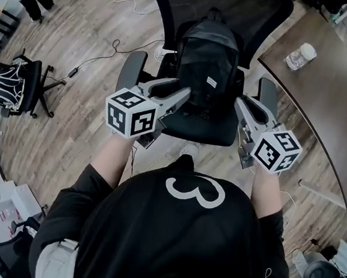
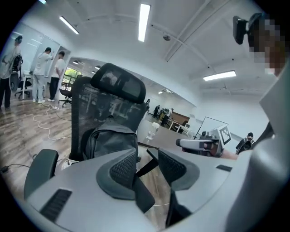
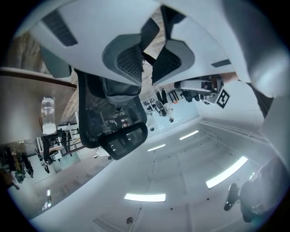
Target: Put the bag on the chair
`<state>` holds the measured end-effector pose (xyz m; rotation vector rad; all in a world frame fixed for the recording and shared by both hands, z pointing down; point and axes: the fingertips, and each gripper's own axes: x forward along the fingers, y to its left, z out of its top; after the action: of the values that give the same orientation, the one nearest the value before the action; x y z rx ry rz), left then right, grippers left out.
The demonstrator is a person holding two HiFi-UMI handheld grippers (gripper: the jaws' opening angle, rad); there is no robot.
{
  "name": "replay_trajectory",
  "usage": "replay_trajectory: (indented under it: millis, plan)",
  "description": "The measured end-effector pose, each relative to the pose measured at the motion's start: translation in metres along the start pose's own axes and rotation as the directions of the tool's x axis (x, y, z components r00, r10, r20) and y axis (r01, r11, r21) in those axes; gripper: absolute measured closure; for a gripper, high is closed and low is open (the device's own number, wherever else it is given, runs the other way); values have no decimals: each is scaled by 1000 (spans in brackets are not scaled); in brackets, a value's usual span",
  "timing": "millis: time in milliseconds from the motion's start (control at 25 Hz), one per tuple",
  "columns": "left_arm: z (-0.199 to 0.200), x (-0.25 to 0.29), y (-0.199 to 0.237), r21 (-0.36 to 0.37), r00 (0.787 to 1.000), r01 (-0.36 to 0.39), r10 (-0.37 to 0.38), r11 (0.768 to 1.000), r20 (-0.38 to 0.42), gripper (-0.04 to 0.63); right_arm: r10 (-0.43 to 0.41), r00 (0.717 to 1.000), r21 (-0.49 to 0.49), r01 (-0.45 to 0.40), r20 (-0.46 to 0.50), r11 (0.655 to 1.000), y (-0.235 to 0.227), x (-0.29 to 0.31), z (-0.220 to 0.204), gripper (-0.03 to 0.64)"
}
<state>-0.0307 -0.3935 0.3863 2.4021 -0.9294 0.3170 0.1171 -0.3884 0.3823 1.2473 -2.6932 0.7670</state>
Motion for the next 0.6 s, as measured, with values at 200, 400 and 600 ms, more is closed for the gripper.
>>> replay_trajectory:
  millis: [200,400,600]
  plan:
    - [-9,-27,-52,-8,998,54,-54,999,39,502,26,998,38,-28,61,999,35,-40,-1,558]
    - [-15,-50,-95,-19,994,100,-99,995,54,541,76,995,44,-79,58,996,65,-67,-11,577]
    - [-19,-73,-132,47,989,126,-129,991,66,566,131,989,50,-134,68,990,100,-87,-16,586]
